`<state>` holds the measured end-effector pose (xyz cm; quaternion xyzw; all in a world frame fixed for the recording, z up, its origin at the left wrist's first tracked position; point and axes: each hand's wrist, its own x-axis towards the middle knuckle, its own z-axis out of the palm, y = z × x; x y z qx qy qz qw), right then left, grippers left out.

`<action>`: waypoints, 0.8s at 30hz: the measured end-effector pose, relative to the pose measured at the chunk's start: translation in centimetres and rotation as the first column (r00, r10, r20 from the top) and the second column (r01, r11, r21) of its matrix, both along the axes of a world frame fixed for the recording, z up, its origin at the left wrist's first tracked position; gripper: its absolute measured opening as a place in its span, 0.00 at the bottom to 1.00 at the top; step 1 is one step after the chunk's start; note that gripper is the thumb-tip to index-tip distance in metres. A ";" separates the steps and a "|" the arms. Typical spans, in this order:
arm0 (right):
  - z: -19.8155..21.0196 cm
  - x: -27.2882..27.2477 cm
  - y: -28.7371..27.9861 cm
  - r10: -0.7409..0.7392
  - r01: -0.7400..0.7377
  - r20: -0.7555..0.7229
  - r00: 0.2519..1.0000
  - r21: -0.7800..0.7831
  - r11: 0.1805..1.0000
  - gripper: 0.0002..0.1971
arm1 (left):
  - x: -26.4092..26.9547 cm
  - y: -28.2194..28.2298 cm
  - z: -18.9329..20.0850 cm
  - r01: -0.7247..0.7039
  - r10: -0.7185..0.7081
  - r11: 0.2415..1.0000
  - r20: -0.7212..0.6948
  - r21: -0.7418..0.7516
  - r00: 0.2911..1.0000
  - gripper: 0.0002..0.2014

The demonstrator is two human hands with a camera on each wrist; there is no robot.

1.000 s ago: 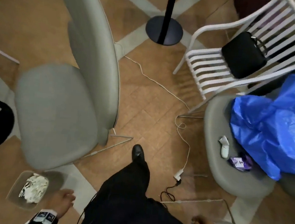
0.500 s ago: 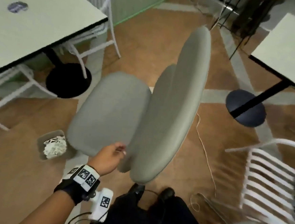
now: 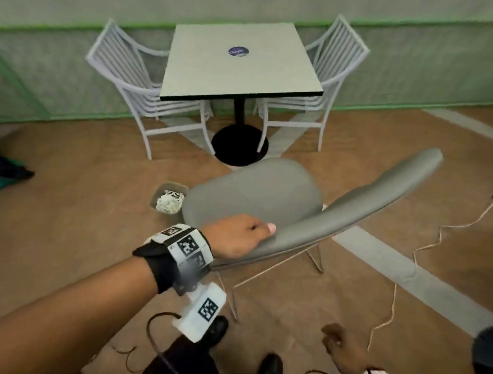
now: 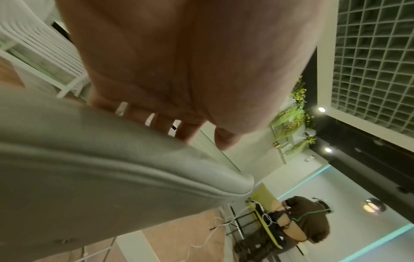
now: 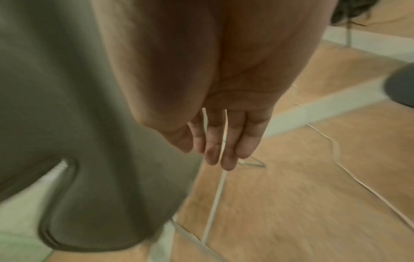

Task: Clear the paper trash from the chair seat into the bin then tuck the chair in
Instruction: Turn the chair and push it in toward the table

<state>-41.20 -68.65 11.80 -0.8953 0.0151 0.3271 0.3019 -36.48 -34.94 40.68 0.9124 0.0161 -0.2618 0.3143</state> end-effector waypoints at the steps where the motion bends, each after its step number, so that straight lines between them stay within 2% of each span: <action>1: 3.4 1.5 0.1 0.017 -0.019 0.052 0.998 0.038 0.999 0.10 | -0.2 -0.8 -0.3 -0.048 0.048 0.999 0.015 0.023 0.999 0.26; 2: 6.2 3.3 0.5 -0.022 0.005 0.125 0.992 0.128 0.992 0.09 | -0.3 -1.8 -0.5 -0.087 0.085 0.995 0.044 0.046 0.995 0.30; 4: 13.2 6.3 1.1 0.026 -0.070 0.296 0.955 0.141 0.988 0.09 | -0.3 -3.9 -1.4 -0.164 0.152 0.980 0.107 0.115 0.983 0.34; 5: 16.3 7.8 1.2 0.054 -0.115 0.410 0.910 0.125 0.985 0.06 | -0.4 -5.0 -1.6 -0.205 0.183 0.966 0.146 0.156 0.972 0.35; 7: 22.4 10.4 2.0 0.060 -0.167 0.620 0.783 0.117 0.979 0.02 | -0.4 -6.3 -2.0 -0.296 0.242 0.925 0.229 0.237 0.943 0.36; 9: 27.2 12.9 2.7 0.042 -0.209 0.800 0.598 0.105 0.972 0.06 | -0.2 -6.8 -2.3 -0.349 0.257 0.884 0.299 0.312 0.919 0.38; 11: 30.0 16.2 3.2 0.114 -0.292 0.887 0.447 0.025 0.956 0.07 | 0.0 -6.9 -2.6 -0.371 0.248 0.861 0.349 0.349 0.904 0.38; 12: 30.5 18.4 3.5 0.203 -0.315 0.882 0.426 -0.065 0.947 0.06 | 0.1 -7.0 -2.7 -0.376 0.241 0.853 0.366 0.362 0.899 0.37; 13: 30.7 20.6 3.7 0.318 -0.322 0.840 0.441 -0.182 0.929 0.06 | 0.2 -7.1 -2.8 -0.385 0.238 0.844 0.381 0.373 0.893 0.36; 15: 30.2 25.2 3.3 0.511 -0.320 0.687 0.516 -0.399 0.859 0.18 | 0.2 -7.3 -2.9 -0.409 0.240 0.823 0.412 0.394 0.879 0.34; 16: 29.6 27.0 2.8 0.552 -0.308 0.610 0.568 -0.465 0.830 0.22 | 0.2 -7.4 -2.9 -0.419 0.244 0.813 0.417 0.404 0.876 0.33; 18: 28.7 29.6 1.5 0.577 -0.282 0.478 0.662 -0.554 0.783 0.30 | 0.3 -7.3 -2.9 -0.437 0.249 0.792 0.428 0.426 0.869 0.34; 20: 27.9 30.6 0.7 0.581 -0.276 0.382 0.719 -0.609 0.743 0.36 | 0.5 -7.0 -2.9 -0.451 0.259 0.778 0.431 0.438 0.864 0.34; 24: 27.3 30.5 0.7 0.569 -0.250 0.431 0.700 -0.598 0.761 0.38 | 0.9 -6.5 -2.8 -0.454 0.255 0.762 0.430 0.462 0.866 0.33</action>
